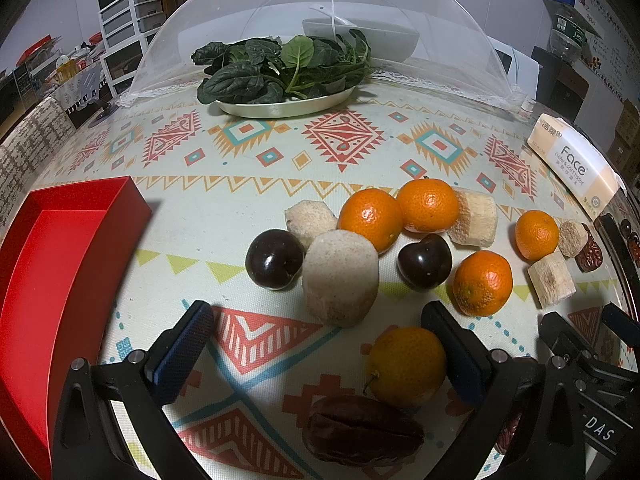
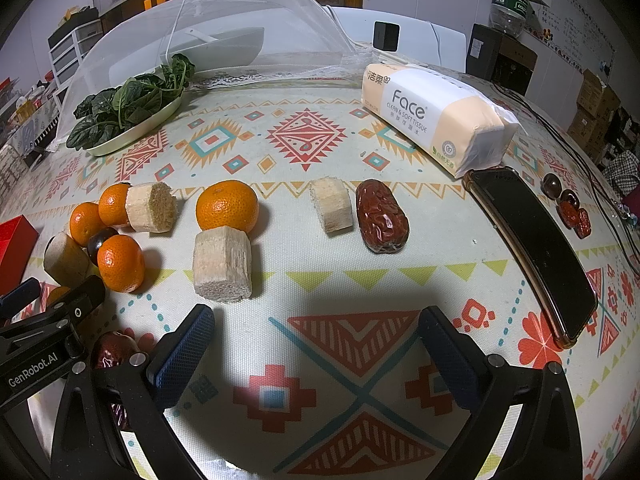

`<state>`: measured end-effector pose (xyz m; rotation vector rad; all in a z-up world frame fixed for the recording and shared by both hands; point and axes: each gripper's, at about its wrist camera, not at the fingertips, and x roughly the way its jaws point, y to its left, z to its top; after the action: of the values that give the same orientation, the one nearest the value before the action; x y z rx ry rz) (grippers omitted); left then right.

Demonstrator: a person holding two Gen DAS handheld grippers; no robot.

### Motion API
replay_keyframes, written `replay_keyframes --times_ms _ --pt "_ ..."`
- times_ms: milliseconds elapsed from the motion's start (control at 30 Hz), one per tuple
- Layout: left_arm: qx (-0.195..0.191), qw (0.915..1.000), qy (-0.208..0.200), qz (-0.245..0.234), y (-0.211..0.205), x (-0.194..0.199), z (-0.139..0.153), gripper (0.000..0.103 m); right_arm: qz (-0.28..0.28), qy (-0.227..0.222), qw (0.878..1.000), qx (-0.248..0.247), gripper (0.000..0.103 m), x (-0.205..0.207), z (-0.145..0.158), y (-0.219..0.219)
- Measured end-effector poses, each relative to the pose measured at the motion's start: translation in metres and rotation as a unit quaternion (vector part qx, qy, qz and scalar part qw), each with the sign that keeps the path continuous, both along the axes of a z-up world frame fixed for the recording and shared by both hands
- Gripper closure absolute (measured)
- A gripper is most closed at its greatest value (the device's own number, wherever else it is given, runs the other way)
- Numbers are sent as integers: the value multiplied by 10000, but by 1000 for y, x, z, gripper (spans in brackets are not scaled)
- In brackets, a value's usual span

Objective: Organize fruits

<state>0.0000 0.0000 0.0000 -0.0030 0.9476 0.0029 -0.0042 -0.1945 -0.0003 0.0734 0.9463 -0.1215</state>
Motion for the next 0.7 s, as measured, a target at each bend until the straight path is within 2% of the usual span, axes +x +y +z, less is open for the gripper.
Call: replay_keyframes --times_ms 333,567,700 --pt "-12 10000 15 -35 0 -1 0 0 0 0 10000 0 0 0 0 0" --pt "-6 9990 279 -358 2 -10 3 0 -30 171 9998 53 0 -1 2 3" --pt "0 9961 480 -744 0 -19 4 0 -2 226 9997 39 0 -5 2 2"
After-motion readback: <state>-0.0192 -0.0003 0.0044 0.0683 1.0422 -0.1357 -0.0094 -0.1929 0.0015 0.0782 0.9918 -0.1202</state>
